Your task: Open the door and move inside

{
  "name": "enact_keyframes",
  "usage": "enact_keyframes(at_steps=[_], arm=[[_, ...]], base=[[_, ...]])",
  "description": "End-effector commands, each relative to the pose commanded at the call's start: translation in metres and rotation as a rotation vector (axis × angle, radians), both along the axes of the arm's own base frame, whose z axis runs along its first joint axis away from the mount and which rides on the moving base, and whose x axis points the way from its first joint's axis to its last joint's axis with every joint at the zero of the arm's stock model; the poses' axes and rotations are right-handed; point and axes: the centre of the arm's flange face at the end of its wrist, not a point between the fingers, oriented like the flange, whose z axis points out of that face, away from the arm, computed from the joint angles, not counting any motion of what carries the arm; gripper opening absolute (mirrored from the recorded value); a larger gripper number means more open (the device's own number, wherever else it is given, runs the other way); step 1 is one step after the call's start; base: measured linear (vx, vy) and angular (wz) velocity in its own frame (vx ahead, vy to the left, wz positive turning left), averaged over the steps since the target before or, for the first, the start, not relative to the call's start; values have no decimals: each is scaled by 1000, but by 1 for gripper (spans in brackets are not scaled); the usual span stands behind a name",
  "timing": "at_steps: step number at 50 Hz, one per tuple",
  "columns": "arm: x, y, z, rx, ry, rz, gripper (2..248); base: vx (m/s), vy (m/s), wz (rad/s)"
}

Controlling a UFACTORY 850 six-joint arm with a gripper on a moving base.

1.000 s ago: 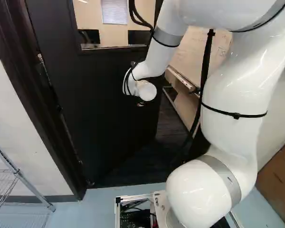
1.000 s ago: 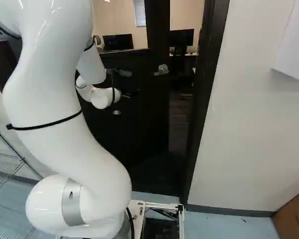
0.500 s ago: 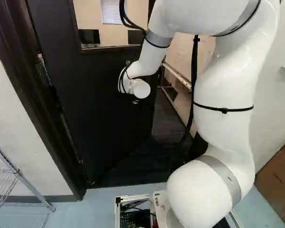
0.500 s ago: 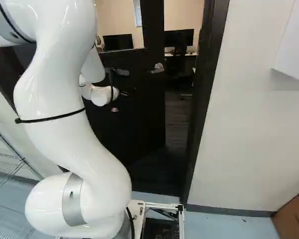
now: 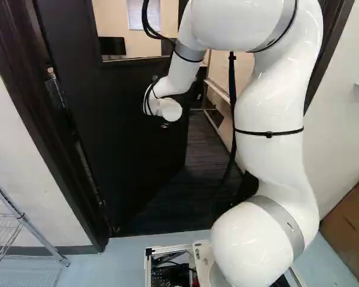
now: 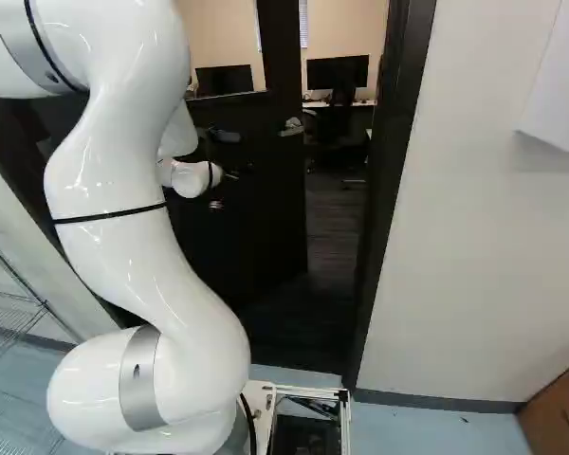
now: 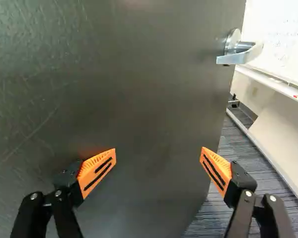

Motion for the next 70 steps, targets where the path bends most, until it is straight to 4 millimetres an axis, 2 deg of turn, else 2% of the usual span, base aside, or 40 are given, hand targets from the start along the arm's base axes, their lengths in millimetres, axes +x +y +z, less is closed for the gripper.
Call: enact_keyframes(at_steps=[32,70], arm=[[39,40,-6,11,-29,40,247],[62,109,-13,-12,-76,181,247]], base=[[0,0,0],[0,0,0]])
